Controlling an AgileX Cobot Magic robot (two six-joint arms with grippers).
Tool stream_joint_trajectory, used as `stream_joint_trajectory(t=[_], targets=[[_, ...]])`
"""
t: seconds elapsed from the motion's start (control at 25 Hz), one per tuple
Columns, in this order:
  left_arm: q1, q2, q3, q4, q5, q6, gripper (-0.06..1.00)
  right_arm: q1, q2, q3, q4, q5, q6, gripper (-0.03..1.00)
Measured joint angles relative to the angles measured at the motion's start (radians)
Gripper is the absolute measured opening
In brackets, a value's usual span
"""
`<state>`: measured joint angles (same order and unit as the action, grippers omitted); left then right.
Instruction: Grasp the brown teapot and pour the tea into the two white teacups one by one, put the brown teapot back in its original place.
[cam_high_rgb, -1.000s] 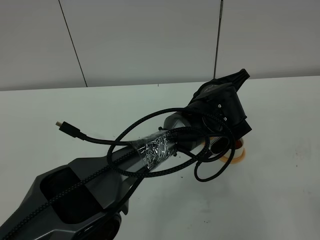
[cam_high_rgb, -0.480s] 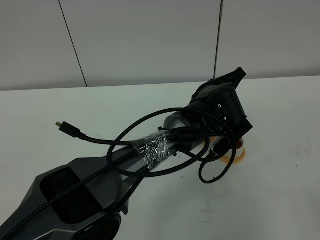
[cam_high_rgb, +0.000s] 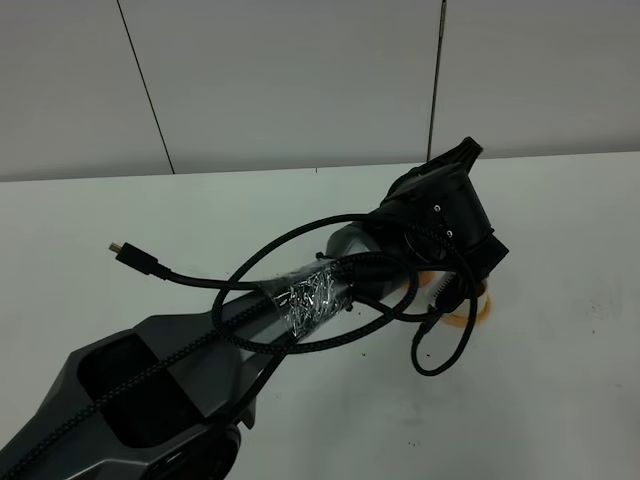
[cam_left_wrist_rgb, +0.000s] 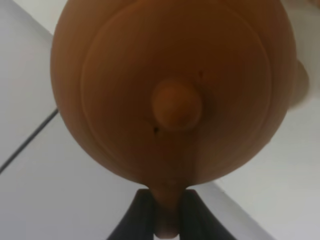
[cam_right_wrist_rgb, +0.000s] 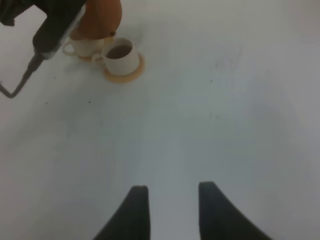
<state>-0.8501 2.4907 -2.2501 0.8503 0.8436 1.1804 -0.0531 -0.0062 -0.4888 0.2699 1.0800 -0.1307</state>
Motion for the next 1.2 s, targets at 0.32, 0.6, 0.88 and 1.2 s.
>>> stream_joint_trajectory(t=[0.32, 0.6, 0.88, 1.2], targets=[[0.0, -0.056, 0.0, -0.035, 0.062, -0.149, 0.17, 0.0, 0.0, 0.0, 0.0, 0.0, 0.0, 0.24], [0.006, -0.112, 0.0, -0.086, 0.22, -0.233, 0.17, 0.0, 0.0, 0.0, 0.0, 0.0, 0.0, 0.24], [0.075, -0.138, 0.0, -0.184, 0.343, -0.311, 0.17, 0.0, 0.0, 0.0, 0.0, 0.0, 0.0, 0.24], [0.167, -0.142, 0.0, -0.307, 0.343, -0.355, 0.17, 0.0, 0.0, 0.0, 0.0, 0.0, 0.0, 0.24]])
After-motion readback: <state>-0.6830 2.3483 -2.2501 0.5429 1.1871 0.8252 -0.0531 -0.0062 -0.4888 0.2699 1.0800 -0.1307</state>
